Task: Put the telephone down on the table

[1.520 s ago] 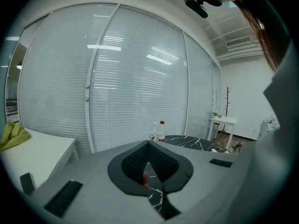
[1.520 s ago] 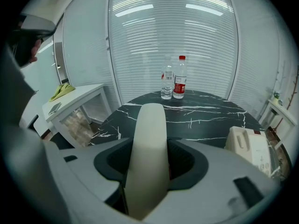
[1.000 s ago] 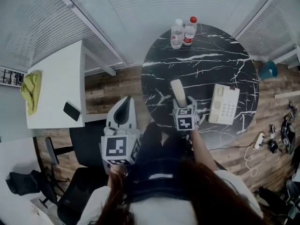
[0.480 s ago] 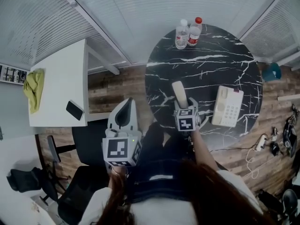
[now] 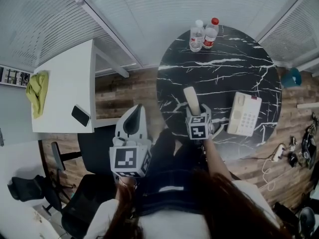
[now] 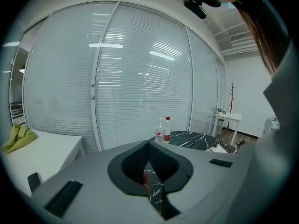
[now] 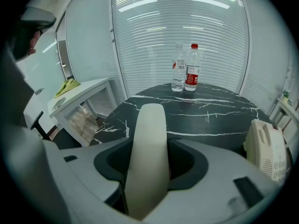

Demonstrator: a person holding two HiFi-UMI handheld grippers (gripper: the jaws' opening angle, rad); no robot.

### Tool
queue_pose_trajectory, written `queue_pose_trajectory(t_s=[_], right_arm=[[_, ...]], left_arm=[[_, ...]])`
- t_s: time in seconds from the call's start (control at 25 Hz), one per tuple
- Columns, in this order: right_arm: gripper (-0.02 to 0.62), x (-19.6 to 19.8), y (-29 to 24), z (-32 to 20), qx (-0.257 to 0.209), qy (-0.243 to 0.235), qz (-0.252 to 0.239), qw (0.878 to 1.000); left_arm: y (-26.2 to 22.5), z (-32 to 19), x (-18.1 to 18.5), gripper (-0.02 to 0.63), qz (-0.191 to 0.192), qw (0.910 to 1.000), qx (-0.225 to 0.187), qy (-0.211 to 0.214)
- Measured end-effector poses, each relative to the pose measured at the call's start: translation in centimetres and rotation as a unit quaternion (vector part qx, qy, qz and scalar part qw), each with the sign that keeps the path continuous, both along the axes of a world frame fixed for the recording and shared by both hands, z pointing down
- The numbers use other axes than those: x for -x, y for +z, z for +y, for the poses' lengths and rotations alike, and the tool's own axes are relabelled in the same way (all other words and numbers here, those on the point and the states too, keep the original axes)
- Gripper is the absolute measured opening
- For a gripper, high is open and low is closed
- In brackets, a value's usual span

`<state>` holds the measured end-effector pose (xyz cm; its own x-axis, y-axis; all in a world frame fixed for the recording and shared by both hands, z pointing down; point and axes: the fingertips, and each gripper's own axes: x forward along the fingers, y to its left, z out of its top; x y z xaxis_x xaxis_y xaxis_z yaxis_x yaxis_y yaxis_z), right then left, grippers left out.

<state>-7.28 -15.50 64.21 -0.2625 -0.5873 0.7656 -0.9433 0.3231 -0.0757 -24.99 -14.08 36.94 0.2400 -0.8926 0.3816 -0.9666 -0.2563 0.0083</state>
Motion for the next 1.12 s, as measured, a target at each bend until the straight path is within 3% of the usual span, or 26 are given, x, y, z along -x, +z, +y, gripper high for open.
queue_pose_trajectory(t_s=[1.12], right_arm=[[0.221,1.2,1.5,0.2,0.017,-0.011,-0.009,1.000]], left_arm=[[0.8,0.2,0.3,0.000,-0.010,0.9998,0.015,0.000]])
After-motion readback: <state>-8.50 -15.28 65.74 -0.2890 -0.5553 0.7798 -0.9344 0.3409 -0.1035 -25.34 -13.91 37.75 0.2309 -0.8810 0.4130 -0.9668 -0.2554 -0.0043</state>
